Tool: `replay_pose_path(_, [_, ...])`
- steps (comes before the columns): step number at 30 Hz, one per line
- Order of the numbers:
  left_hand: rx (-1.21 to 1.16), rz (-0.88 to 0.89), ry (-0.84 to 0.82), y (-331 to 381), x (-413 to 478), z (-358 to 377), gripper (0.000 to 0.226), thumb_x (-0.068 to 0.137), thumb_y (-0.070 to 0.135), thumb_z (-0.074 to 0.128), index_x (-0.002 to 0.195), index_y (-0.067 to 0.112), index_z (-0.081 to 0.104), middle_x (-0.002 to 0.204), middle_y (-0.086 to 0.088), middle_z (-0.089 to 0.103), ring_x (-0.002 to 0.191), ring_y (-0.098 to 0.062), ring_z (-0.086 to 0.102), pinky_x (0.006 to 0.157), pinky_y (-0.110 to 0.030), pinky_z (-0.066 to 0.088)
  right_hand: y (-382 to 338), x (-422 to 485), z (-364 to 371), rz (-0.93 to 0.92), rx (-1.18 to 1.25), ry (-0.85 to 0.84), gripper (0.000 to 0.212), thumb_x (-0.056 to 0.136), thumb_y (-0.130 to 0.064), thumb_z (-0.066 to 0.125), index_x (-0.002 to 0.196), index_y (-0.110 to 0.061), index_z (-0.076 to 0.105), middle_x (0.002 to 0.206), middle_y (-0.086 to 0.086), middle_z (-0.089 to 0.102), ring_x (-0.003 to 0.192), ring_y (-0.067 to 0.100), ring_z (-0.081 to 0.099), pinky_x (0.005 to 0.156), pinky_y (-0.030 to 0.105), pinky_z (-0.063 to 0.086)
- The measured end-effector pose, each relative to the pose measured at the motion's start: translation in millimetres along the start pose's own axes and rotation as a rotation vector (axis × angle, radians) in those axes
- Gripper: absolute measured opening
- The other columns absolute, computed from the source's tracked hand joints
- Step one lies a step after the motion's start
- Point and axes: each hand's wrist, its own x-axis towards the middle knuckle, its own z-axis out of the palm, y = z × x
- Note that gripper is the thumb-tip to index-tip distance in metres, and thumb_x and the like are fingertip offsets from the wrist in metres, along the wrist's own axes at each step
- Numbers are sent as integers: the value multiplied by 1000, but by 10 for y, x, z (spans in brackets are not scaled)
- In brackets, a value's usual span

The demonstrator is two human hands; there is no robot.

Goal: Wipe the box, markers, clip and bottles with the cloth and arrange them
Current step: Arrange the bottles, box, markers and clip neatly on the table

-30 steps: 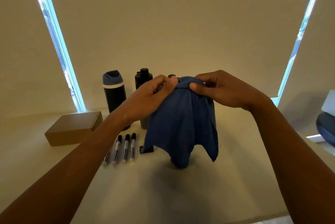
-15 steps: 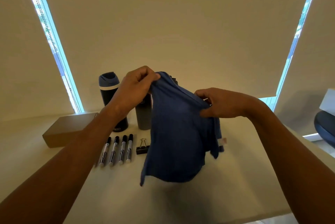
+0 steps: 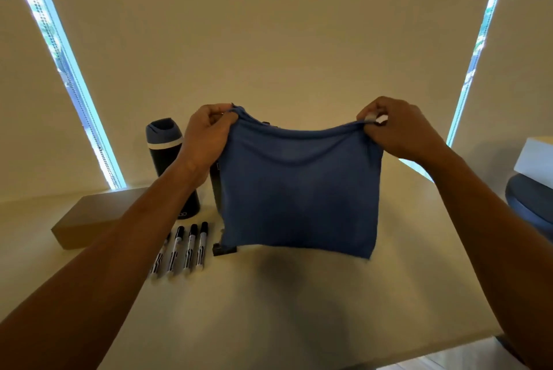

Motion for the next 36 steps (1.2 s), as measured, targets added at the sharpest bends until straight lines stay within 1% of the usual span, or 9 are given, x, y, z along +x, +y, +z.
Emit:
replay_pose_path(4, [-52,51,78,90,152,17,39,98,33,71,135,23,61,120,3,69,100,-4,68,69,-10,51,10,128,-192,-46,64,216,18,86,-12,61,97,-25,69,97,-15,70,83,7,67,67,2,43])
replay_pose_path(8, [-55,224,-36,121,-163,-59,24,101,26,69,125,23,69,120,7,73,108,-4,69,84,-16,54,0,-11,-517,-107,90,236,10,89,-16,63,92,-24,69,95,-11,73,84,6,67,79,20,51])
replay_pose_path(12, [-59,121,-413,-276,-729,-350,8,93,27,71,96,23,64,99,-8,68,94,-21,67,79,-32,55,144,-407,-727,-108,190,-347,24,87,7,62,85,-16,68,90,4,71,85,21,64,81,36,48])
replay_pose_path(16, [123,-123,-819,-815,-1259,-462,51,76,60,82,83,15,58,91,-25,58,88,-43,59,77,-39,49,381,-773,-403,-10,26,-1049,20,92,-13,74,104,-28,75,108,-4,76,104,14,71,97,36,55])
replay_pose_path(19, [122,-180,-866,-941,-1495,-436,55,75,55,84,78,11,52,86,-19,56,83,-23,59,78,-29,48,554,-1013,-89,65,-67,-1219,24,91,-28,78,114,-28,74,111,-9,76,107,12,70,104,43,53])
replay_pose_path(22, [84,-171,-879,-942,-1544,-476,36,86,36,80,77,15,53,79,-4,54,77,-15,55,73,-24,46,747,-1154,-64,103,-14,-1222,23,91,-30,77,114,-32,76,115,-8,74,110,17,69,104,47,53])
replay_pose_path(28, [91,-218,-935,-875,-1592,-704,17,98,5,64,83,11,58,81,-19,57,64,-40,55,61,-43,53,955,-1356,-309,73,225,-1243,25,94,-19,73,119,-23,77,116,-1,74,112,25,69,98,43,57])
replay_pose_path(32, [270,-164,-780,-839,-1419,-563,3,99,17,65,96,18,64,73,-5,66,56,-27,58,59,-33,54,1090,-1222,-217,129,281,-924,18,91,-16,74,109,-14,79,106,6,75,102,29,71,87,42,62])
replay_pose_path(36, [545,-71,-609,-995,-988,-352,12,97,32,70,109,30,68,95,10,74,64,-18,70,63,-34,63,1261,-956,13,207,262,-675,14,91,-27,75,102,-19,79,98,-2,76,96,20,72,80,33,63])
